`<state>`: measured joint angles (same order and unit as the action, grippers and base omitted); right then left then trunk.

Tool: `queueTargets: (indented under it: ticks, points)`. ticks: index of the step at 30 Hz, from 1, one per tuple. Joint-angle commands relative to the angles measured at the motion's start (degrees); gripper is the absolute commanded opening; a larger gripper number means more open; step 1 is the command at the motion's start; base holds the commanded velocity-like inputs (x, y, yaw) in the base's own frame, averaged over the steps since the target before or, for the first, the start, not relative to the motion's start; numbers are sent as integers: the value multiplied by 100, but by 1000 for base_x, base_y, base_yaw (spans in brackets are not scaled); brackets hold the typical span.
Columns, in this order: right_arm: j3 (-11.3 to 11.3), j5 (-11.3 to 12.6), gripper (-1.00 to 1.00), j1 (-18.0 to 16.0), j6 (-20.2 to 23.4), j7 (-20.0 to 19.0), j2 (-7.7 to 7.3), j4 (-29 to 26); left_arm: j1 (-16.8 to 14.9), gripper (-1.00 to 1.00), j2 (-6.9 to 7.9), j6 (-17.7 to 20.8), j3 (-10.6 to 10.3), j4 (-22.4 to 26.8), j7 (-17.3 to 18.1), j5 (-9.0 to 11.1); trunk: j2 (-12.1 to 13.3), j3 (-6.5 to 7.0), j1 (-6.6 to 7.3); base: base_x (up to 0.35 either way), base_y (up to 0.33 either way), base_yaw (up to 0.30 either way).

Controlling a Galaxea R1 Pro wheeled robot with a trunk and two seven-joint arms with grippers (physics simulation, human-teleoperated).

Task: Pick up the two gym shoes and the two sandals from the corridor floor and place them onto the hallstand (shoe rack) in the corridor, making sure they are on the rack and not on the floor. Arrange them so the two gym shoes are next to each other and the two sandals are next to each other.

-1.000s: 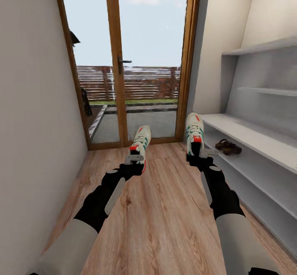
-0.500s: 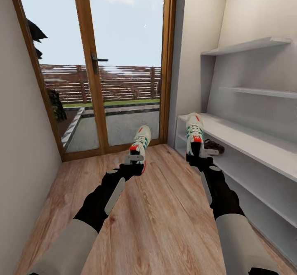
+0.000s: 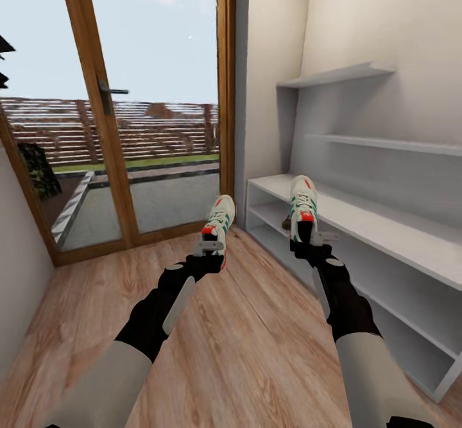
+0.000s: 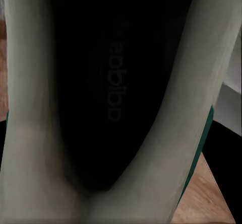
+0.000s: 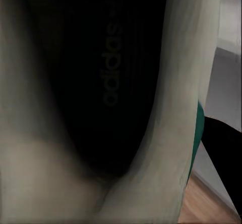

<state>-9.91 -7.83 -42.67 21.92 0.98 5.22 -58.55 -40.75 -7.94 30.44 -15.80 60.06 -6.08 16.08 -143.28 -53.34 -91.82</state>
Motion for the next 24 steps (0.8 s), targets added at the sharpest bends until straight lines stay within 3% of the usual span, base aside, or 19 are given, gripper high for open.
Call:
queueTargets:
  ticks: [1, 20, 24]
  points:
    - [-9, -61, -100, -4, 32, -10, 6, -8, -3, -100, 3, 24, -11, 12, -51, 62, -3, -6, 1, 7, 0, -300]
    - [-9, -61, -100, -4, 32, -10, 8, -8, -3, -100, 3, 29, -11, 11, -51, 62, -3, -6, 1, 221, 203, -300]
    - [-3, -61, -100, -4, 32, -10, 11, -8, -3, -100, 3, 29, -11, 8, -51, 63, -3, -6, 1, 241, 245, -144]
